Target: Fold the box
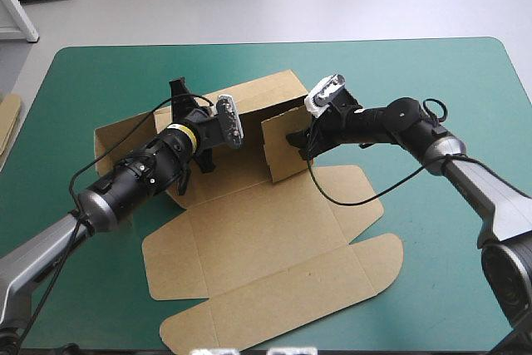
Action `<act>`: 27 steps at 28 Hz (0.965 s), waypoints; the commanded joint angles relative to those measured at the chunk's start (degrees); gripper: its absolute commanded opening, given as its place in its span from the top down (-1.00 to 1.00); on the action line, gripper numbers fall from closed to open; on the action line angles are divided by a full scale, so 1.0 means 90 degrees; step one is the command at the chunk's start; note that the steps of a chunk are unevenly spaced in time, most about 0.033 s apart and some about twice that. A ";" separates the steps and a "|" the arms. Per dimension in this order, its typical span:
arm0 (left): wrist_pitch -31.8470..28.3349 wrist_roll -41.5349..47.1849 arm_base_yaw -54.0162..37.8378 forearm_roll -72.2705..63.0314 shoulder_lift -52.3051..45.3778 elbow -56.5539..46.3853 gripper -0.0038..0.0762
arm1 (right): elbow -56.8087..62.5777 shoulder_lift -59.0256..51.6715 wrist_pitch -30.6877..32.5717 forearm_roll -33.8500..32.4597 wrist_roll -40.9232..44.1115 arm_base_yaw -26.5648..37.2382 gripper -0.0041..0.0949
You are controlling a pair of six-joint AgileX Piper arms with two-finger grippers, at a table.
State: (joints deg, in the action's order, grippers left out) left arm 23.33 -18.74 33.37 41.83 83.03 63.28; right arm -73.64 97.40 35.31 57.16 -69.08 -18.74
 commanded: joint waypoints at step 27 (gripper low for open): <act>-0.0099 0.0533 0.0092 -0.0502 -0.0028 -0.0003 0.93 | -0.0147 -0.0285 -0.1864 -0.0147 0.1071 -0.0688 0.92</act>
State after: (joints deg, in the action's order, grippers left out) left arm 23.05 -16.64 33.37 42.24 83.03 63.22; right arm -73.20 97.40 15.93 54.22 -58.96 -24.18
